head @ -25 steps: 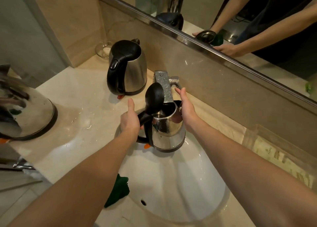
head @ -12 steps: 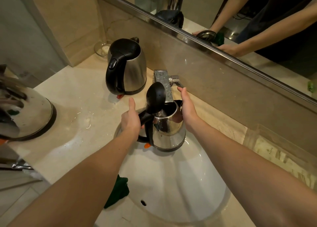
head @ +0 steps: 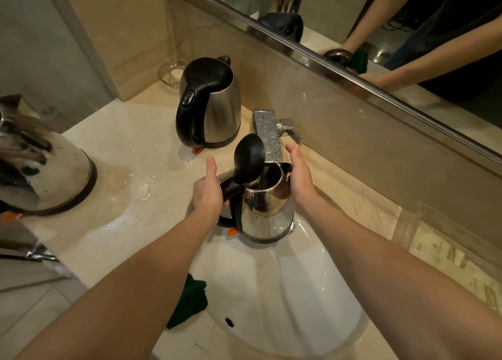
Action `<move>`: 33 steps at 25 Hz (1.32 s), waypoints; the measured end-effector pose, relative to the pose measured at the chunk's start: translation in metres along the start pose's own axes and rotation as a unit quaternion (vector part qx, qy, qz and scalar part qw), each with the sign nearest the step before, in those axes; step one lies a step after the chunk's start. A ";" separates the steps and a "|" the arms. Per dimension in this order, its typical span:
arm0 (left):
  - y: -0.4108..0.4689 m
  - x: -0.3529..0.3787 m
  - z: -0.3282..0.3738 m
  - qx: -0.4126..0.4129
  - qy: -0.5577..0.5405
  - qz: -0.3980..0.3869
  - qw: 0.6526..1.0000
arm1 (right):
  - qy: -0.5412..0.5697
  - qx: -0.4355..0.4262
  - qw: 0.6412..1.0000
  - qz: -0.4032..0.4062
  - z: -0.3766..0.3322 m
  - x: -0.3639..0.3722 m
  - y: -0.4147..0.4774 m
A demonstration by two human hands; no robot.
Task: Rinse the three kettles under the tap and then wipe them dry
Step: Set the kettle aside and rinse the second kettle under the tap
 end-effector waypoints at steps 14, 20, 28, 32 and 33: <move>0.006 -0.004 -0.015 0.001 0.034 0.023 0.999 | -0.029 -0.025 0.997 0.066 0.032 -0.001 0.021; 0.003 -0.001 -0.014 0.016 0.039 0.028 0.999 | -0.023 -0.052 0.995 0.077 0.035 -0.004 0.023; 0.011 0.001 -0.013 0.040 0.108 0.056 0.992 | -0.035 -0.062 0.993 0.094 0.053 -0.004 0.020; 0.007 0.000 -0.014 0.066 0.102 0.101 0.988 | -0.035 -0.057 0.991 0.112 0.057 -0.006 0.018; 0.006 -0.001 -0.016 0.074 0.097 0.115 0.986 | -0.040 -0.056 0.991 0.113 0.057 -0.006 0.017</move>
Point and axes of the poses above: each hand's wrist, its own y-axis towards the middle knuckle, its own x-axis out of the palm, z = x × y, the point moved 7 cm from there along y, towards the middle knuckle, and after that the axes turned 6 degrees about -x, right-handed, at the moved point
